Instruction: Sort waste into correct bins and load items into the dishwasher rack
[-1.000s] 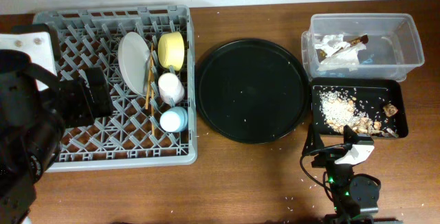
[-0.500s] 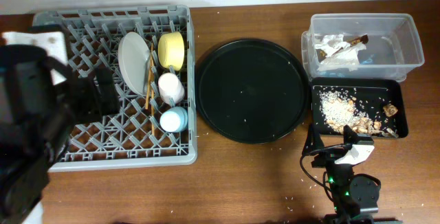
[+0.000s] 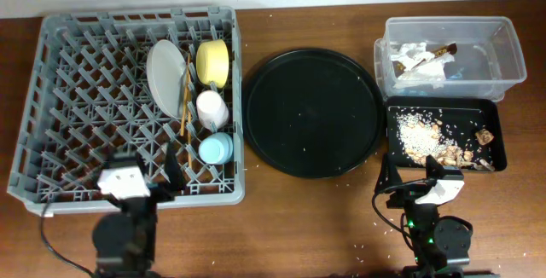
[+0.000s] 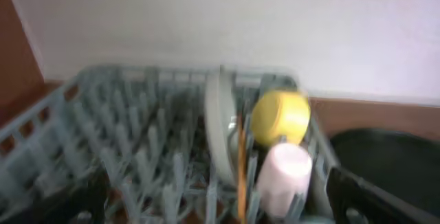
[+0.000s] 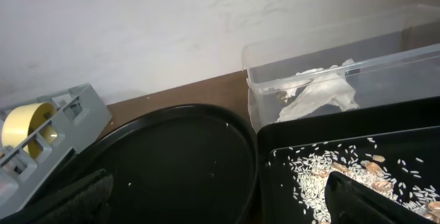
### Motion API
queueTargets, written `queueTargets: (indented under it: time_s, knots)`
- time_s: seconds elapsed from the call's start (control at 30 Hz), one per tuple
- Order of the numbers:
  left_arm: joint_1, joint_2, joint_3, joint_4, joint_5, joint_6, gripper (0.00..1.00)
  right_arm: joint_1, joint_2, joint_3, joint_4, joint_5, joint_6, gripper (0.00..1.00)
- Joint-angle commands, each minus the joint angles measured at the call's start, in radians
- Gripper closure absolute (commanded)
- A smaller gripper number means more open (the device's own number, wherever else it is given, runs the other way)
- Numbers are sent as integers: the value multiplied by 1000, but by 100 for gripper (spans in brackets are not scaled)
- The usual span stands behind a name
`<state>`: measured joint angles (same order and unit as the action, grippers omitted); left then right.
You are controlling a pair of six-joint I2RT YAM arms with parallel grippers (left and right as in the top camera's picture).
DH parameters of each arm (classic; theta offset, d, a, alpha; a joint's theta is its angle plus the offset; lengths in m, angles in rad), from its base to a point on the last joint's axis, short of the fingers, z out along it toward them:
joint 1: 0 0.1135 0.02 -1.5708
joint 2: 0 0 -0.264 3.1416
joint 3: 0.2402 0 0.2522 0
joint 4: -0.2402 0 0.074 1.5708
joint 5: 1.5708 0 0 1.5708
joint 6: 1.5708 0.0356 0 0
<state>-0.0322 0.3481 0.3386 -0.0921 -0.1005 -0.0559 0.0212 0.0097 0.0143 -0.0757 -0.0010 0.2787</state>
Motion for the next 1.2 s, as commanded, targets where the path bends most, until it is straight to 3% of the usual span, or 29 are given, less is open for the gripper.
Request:
queueTargets:
  time_s: [0.0,0.07,0.17,0.27,1.17]
  knots:
    - [25,-169,-181,89,53,28,0,6,-6,-9,-3,-2,-10,2]
    - [59,-290,-286,93,60,28,0,6,-6,-9,-3,-2,-10,2]
    - [77,-335,-327,88,60,59,0,6,-6,-9,-3,-2,-10,1]
    - [77,-338,-330,10,65,126,0,6,-6,-9,-3,-2,-10,2]
    - [77,-342,-330,10,79,126,0,6,-6,-9,-3,-2,-10,2]
